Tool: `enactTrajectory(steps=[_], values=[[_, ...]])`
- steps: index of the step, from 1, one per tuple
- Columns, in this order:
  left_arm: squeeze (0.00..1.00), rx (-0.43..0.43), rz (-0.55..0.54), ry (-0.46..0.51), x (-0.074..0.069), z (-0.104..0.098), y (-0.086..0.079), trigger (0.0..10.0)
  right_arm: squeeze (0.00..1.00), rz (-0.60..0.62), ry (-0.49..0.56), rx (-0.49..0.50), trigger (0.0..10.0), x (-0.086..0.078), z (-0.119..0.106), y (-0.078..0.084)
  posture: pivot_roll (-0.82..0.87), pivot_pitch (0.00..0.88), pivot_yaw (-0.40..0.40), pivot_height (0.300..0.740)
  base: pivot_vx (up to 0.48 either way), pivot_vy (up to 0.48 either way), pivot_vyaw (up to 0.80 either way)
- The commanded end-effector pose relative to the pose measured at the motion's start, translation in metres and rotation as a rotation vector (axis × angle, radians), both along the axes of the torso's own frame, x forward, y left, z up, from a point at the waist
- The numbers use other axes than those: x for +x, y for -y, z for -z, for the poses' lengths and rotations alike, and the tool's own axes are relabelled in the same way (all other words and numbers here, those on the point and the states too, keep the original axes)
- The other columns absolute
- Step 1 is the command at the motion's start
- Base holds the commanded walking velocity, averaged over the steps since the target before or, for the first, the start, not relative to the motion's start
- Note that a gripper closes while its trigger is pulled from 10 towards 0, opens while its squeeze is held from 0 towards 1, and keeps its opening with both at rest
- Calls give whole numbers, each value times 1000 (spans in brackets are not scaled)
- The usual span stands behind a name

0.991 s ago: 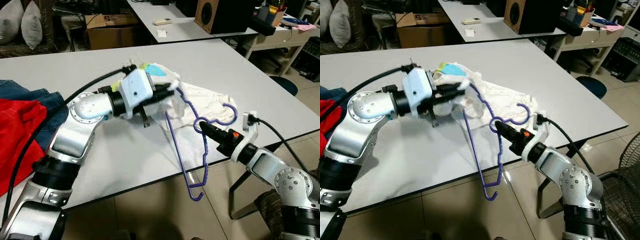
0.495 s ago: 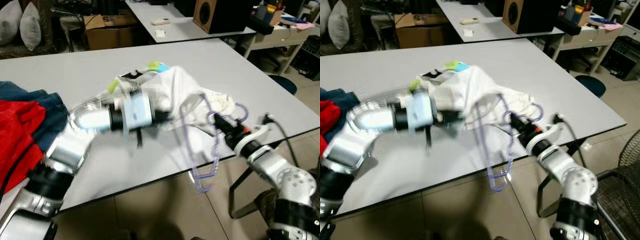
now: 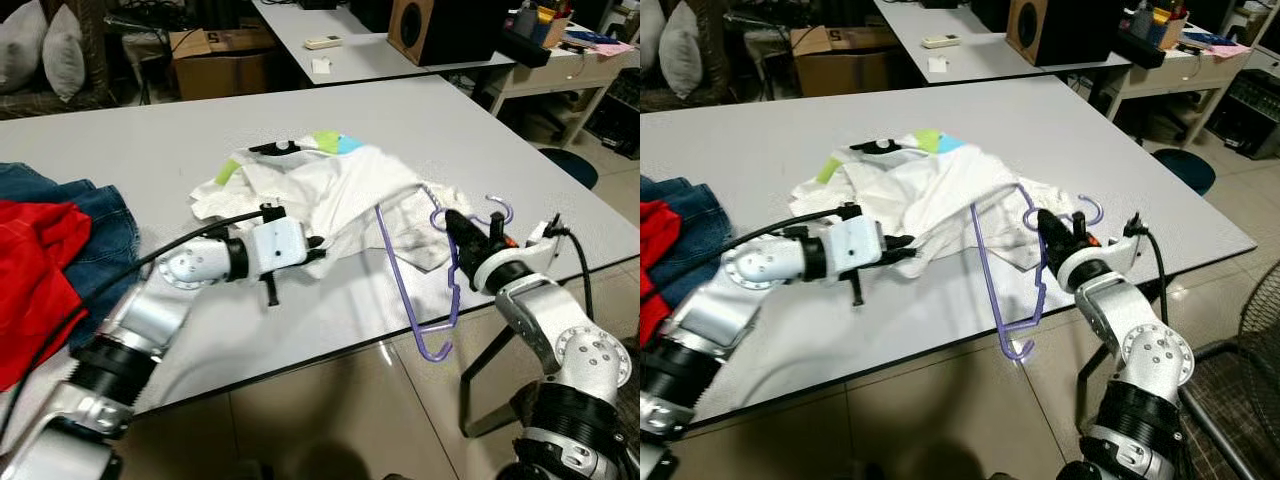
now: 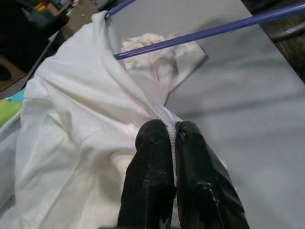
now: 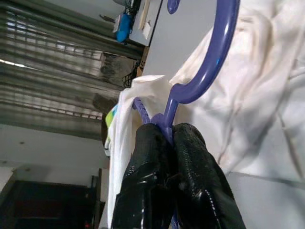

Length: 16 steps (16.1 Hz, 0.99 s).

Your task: Hang hanger

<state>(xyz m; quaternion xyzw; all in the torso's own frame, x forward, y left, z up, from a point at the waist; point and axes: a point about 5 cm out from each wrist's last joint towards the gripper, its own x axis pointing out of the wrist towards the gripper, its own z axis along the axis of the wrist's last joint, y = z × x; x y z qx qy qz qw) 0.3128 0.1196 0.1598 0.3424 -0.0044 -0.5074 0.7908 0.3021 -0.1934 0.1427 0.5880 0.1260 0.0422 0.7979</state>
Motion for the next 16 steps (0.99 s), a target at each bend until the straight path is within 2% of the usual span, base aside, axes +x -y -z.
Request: enactTrajectory(steps=[1, 3, 5, 7, 10, 13, 14, 16], values=[[0, -43, 44, -25, -2, -4, 9, 0, 0, 112, 51, -11, 10000, 1, -12, 13, -18, 0, -18, 740, 0, 0, 0], [0, -84, 138, -66, -12, -4, 22, 0, 0, 195, 60, -4, 10000, 10, -14, 19, -23, 0, -6, 740, 0, 0, 0], [0, -112, 204, -44, -19, -6, 42, 0, 0, 301, 54, -45, 10000, 28, -20, 20, -25, 0, 3, 740, 0, 0, 0], [0, -130, 260, -36, -24, -8, 60, 0, 0, 319, 54, -5, 10000, 43, -28, 9, -26, 0, 9, 740, 0, 0, 0], [0, -107, 296, -41, -30, -5, 66, 0, 0, 323, 67, 37, 10000, 56, -38, -4, -33, 0, 20, 740, 0, 0, 0], [0, -152, 300, -49, -31, -10, 73, 0, 0, 363, 25, 58, 10000, 68, -37, -13, -29, 0, 15, 740, 0, 0, 0], [0, -145, 295, -47, -31, -9, 74, 0, 0, 374, 10, 121, 10000, 70, -37, -15, -29, 0, 14, 740, 0, 0, 0], [0, -117, 253, -36, -26, -5, 73, 0, 0, 370, 13, 186, 10000, 74, -41, -20, -29, 0, 11, 740, 0, 0, 0]])
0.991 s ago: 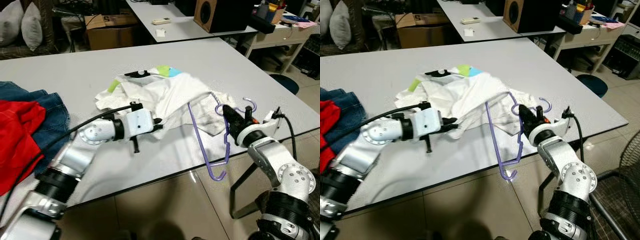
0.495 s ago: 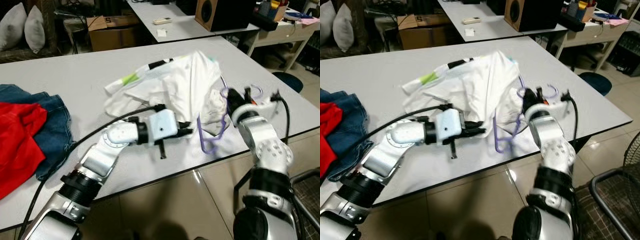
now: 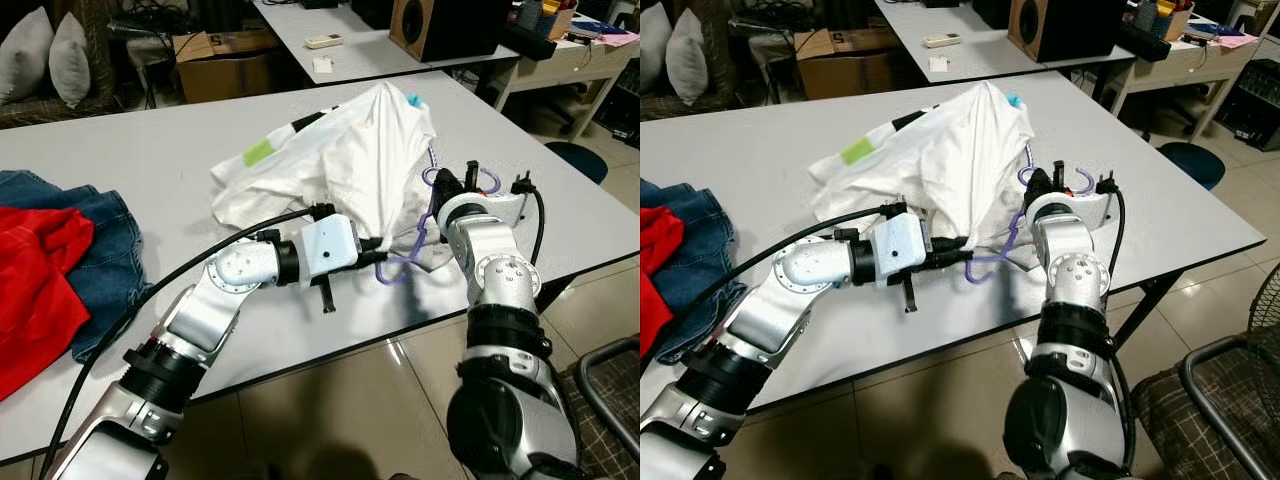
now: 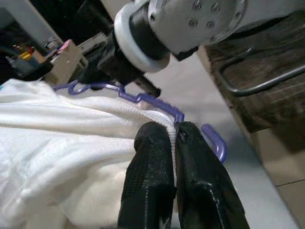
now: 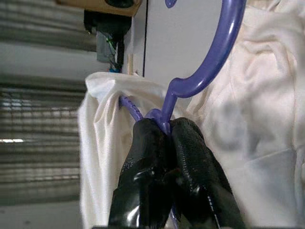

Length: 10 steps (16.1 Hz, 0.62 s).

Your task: Hang hanger

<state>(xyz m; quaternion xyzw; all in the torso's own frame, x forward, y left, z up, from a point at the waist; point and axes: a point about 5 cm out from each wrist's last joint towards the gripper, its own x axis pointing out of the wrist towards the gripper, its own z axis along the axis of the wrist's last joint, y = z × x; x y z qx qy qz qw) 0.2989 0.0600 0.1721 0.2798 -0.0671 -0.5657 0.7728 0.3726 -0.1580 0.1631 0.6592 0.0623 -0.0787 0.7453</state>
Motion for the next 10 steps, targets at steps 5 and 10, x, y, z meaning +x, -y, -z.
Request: enactTrajectory(steps=[5, 10], values=[[0, 31, -32, -7, 6, 11, 4, 0, 0, 77, 187, 274, 10000, 3, -37, 8, -25, 0, -6, 740, 0, 0, 0], [0, -232, 50, -108, -6, -16, 30, 0, 0, 61, 257, 265, 10000, 6, -38, 4, -14, 0, -21, 740, 0, 0, 0]])
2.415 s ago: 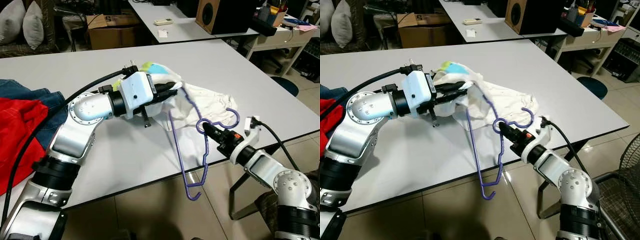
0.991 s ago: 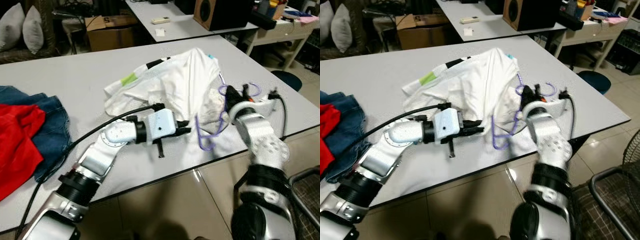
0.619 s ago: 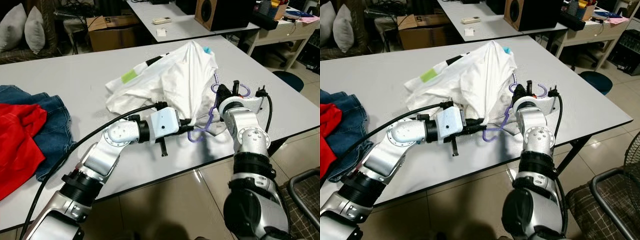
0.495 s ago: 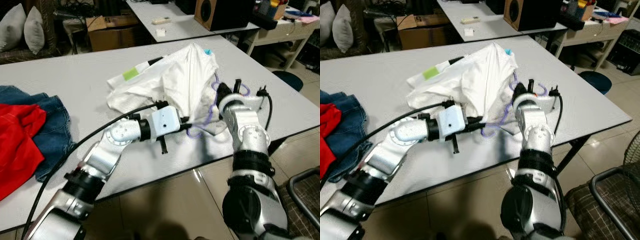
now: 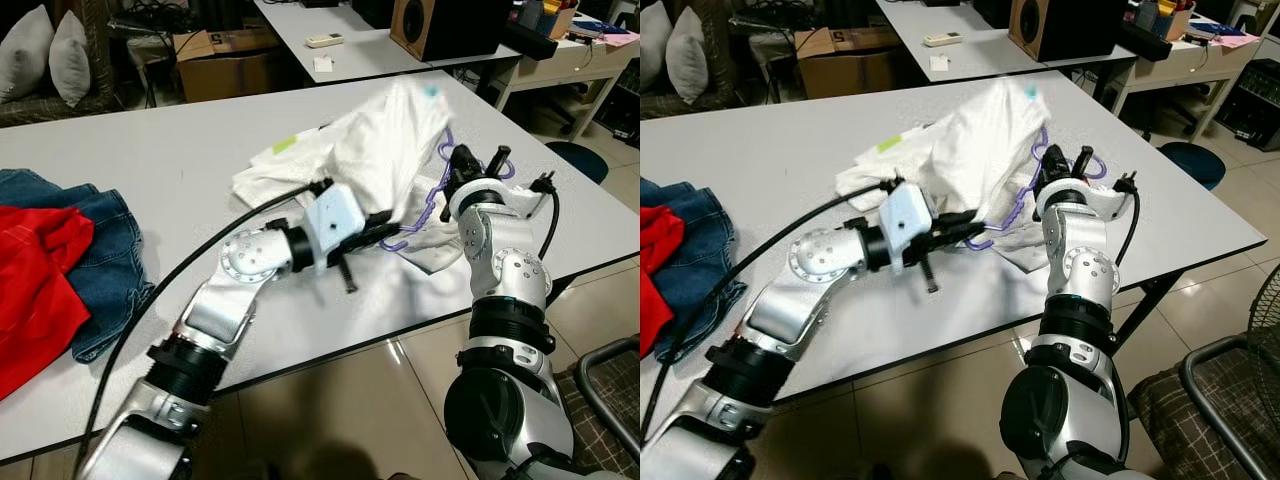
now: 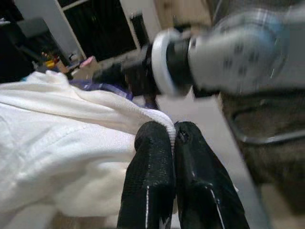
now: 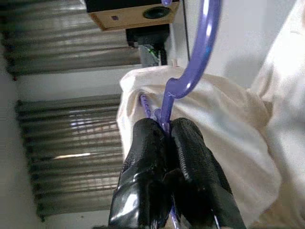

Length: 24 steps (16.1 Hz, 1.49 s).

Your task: Hang hanger

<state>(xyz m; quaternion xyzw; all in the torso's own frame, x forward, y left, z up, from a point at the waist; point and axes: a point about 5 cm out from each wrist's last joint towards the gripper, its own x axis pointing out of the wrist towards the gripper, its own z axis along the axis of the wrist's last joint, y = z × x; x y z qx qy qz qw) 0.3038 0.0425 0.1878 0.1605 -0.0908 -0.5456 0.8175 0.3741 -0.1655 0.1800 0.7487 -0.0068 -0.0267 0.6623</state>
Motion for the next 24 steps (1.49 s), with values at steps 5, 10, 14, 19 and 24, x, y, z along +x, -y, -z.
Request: enactTrajectory(steps=[5, 10, 14, 19, 24], values=[[0, 101, 110, -5, -14, 12, 23, 0, 0, 32, 154, 199, 10000, 10, -38, -12, -23, 0, -22, 740, 0, 0, 0], [0, 91, 21, -34, -1, 8, -7, 0, 0, 37, 140, 68, 10000, 9, -35, -2, -19, 0, -25, 740, 0, 0, 0], [0, 151, -195, -6, 26, 11, -38, 0, 0, -24, 218, 33, 10000, 1, -44, 4, -21, 0, -24, 740, 0, 0, 0], [0, 161, -302, -2, 40, 6, -64, 0, 0, -204, 284, -279, 10000, -26, -44, -3, -24, 0, -25, 740, 0, 0, 0], [0, -32, -230, 44, 37, -24, -42, 0, 0, -460, 134, -769, 10000, -62, -5, -7, -36, 0, -4, 740, 0, 0, 0]])
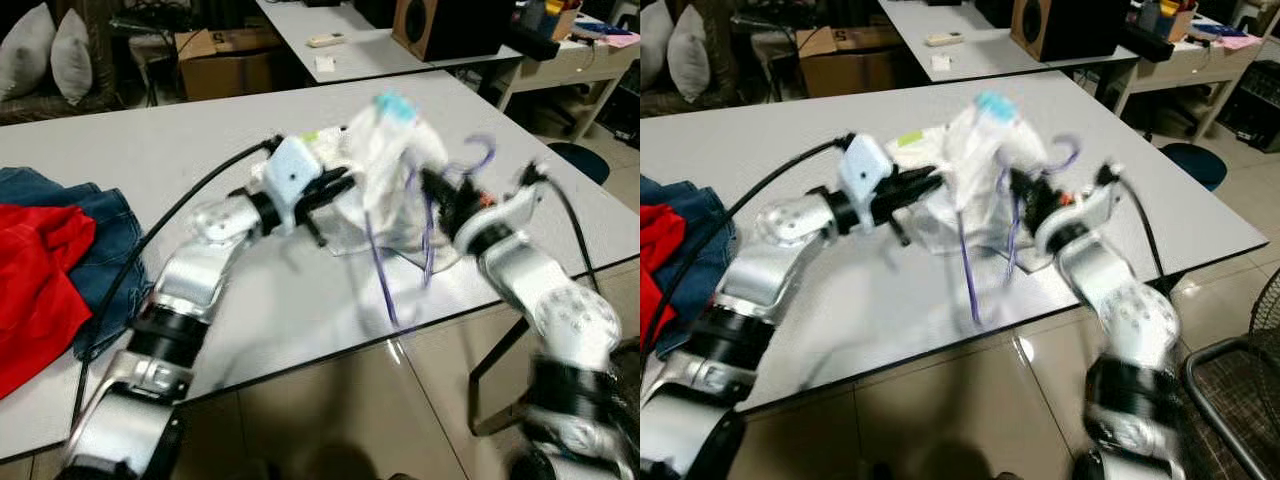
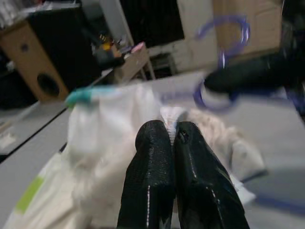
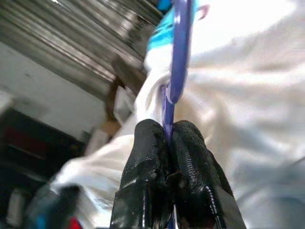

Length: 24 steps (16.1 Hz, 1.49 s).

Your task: Hang hanger

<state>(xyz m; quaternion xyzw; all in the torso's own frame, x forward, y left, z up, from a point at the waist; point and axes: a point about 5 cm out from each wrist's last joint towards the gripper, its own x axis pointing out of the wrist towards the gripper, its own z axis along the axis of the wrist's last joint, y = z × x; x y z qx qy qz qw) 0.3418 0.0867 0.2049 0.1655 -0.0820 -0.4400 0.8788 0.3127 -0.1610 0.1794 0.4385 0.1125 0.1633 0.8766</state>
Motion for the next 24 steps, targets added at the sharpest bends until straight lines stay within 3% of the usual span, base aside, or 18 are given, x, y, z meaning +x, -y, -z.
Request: enactTrajectory(steps=[1, 2, 5, 7, 10, 11, 13, 16, 21, 22, 24], values=[[0, -10, 25, 38, -2, -8, 5, 0, 0, -41, 9, -70, 10000, -7, -1, -2, -40, 0, 1, 740, 0, 0, 0], [0, 3, 32, 55, -2, -8, 13, 0, 0, -101, -3, -176, 10000, -31, 10, 5, -53, 0, 22, 740, 0, 0, 0], [0, 45, -28, 90, 1, -4, 13, 0, 0, -170, 6, -284, 10000, -61, 16, 12, -70, 0, 43, 740, 0, 0, 0], [0, 21, -182, 160, 14, -14, -2, 0, 0, -188, 33, -273, 10000, -85, 16, 21, -76, 0, 56, 740, 0, 0, 0], [0, -37, -280, 240, 23, -34, -21, 0, 0, -252, 46, -330, 10000, -113, 20, 27, -75, 0, 61, 740, 0, 0, 0], [0, -37, -280, 247, 23, -35, -22, 0, 0, -260, 43, -340, 10000, -116, 21, 27, -75, 0, 61, 740, 0, 0, 0], [0, -26, -205, 254, 15, -31, -18, 0, 0, -128, 24, -341, 10000, -110, 23, 40, -85, 0, 71, 740, 0, 0, 0], [0, 17, -80, 272, -1, -19, -8, 0, 0, -23, 2, -193, 10000, -86, 26, 44, -87, 0, 69, 740, 0, 0, 0], [0, 57, -33, 300, -5, -16, -2, 0, 0, -160, 62, -162, 10000, -82, 20, 29, -74, 0, 49, 740, 0, 0, 0], [0, 60, 15, 307, -9, -15, 1, 0, 0, -213, 66, -193, 10000, -82, 20, 24, -72, 0, 48, 740, 0, 0, 0], [0, 57, -37, 312, -5, -16, 1, 0, 0, -349, 24, -344, 10000, -89, 31, 10, -68, 0, 37, 740, 0, 0, 0]])
